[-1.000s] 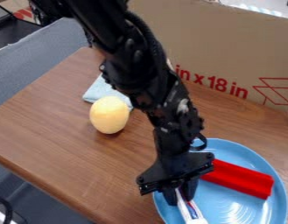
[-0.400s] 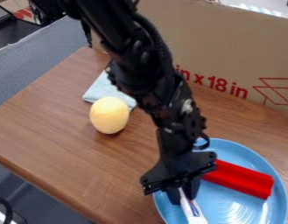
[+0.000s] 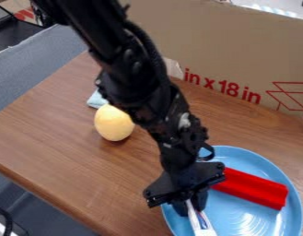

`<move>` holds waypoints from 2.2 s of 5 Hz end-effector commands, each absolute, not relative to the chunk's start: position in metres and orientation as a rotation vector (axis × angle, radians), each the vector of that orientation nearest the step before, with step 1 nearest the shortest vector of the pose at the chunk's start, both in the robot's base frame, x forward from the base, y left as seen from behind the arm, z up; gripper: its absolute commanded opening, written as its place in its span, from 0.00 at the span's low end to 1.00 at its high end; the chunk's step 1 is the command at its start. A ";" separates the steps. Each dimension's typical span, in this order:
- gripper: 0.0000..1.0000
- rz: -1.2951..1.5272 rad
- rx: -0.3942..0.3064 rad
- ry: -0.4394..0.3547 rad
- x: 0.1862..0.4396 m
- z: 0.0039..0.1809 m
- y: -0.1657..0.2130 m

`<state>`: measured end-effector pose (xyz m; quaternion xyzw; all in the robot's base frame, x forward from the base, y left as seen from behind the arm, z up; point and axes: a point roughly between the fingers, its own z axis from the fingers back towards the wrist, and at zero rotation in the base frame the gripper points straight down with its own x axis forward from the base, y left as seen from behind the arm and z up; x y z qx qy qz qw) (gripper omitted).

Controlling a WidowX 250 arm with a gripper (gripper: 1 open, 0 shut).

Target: Move the toothpaste from the blue plate to the cloth

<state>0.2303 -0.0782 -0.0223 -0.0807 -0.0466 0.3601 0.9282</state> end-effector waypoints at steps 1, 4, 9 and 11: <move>0.00 0.735 -0.153 -0.083 0.217 -0.042 -0.072; 0.00 0.727 -0.144 -0.072 0.214 -0.030 -0.067; 0.00 0.700 -0.139 -0.053 0.198 -0.021 -0.043; 0.00 0.690 -0.126 -0.031 0.196 -0.015 -0.040</move>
